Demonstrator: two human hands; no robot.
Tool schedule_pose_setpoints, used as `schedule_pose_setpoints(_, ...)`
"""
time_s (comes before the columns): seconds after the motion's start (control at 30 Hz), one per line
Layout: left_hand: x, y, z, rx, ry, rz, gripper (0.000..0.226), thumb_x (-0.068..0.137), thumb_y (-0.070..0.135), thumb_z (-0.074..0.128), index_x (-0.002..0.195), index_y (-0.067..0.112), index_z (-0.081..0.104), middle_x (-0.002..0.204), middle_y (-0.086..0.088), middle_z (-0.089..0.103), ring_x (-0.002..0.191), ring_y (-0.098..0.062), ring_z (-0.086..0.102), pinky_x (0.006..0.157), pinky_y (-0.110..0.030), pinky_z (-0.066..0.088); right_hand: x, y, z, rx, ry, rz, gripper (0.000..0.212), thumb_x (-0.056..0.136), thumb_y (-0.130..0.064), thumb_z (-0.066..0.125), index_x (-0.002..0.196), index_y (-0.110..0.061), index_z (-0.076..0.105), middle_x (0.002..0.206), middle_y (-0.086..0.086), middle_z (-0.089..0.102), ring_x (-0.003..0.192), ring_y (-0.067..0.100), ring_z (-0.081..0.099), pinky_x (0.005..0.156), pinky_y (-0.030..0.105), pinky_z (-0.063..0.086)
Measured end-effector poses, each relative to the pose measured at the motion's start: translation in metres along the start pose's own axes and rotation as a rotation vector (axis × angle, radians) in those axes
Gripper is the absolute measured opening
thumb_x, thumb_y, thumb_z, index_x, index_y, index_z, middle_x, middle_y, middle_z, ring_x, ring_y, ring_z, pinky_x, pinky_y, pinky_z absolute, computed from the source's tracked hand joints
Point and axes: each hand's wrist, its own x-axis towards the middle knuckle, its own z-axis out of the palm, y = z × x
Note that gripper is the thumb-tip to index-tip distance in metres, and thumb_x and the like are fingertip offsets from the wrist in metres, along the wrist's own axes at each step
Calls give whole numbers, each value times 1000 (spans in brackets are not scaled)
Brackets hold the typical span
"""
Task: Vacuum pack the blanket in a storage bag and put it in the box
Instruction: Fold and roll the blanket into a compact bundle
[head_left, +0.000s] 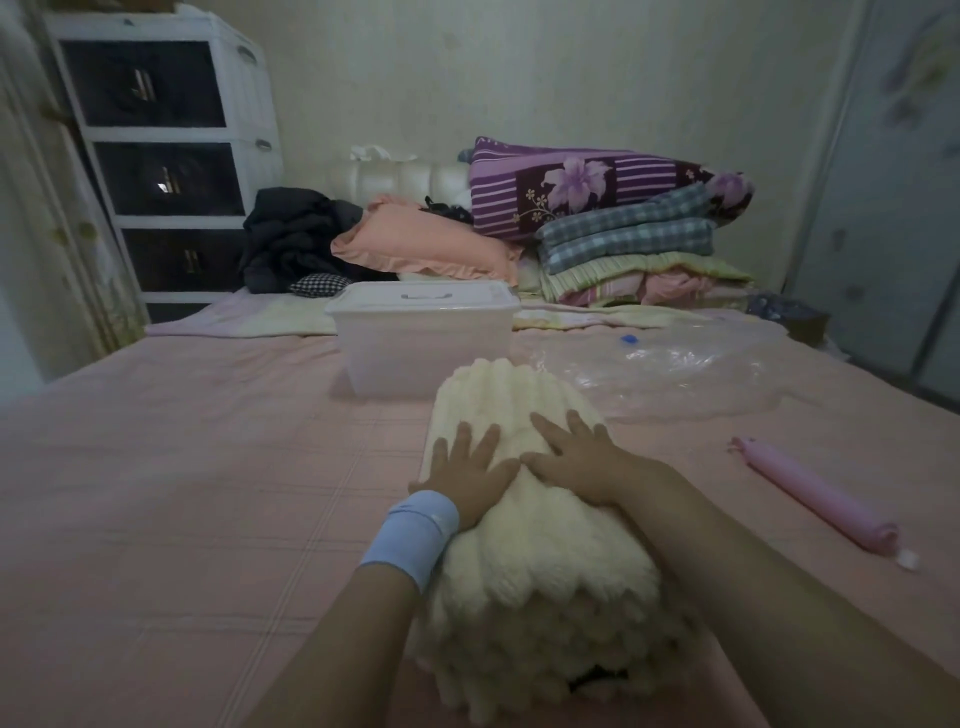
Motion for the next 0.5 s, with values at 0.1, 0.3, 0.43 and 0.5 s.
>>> schedule_pose_setpoints(0.1,-33,-6,17,-157,90,39,74,87,68,22,154,40,6,162,1,-13,148,-30,-17,117,-62,1,-40,3,15,17,-4,-31,78,87,-84,30,152,-58,-6,166,-4,-22,152,34,-18,119,64,2)
schedule_pose_setpoints(0.3,-66,13,38,-151,243,-6,65,94,62,33,149,51,0,159,11,-23,147,-18,-19,116,-62,4,-67,18,56,-9,164,-24,81,75,-93,19,144,-67,-16,163,-14,-27,153,25,-18,114,71,10)
schedule_pose_setpoints(0.43,-74,10,30,-314,363,-124,65,90,67,40,148,51,17,161,3,-10,148,-29,2,119,-50,14,-73,19,47,153,249,-16,81,88,-82,33,153,-54,-6,166,-7,-19,154,25,-12,117,67,11)
schedule_pose_setpoints(0.5,-75,12,27,-407,354,-205,67,88,70,40,148,51,18,162,-3,-4,146,-35,14,117,-50,19,-78,28,41,313,327,114,84,88,-78,39,157,-47,2,168,2,-7,154,32,3,118,62,18)
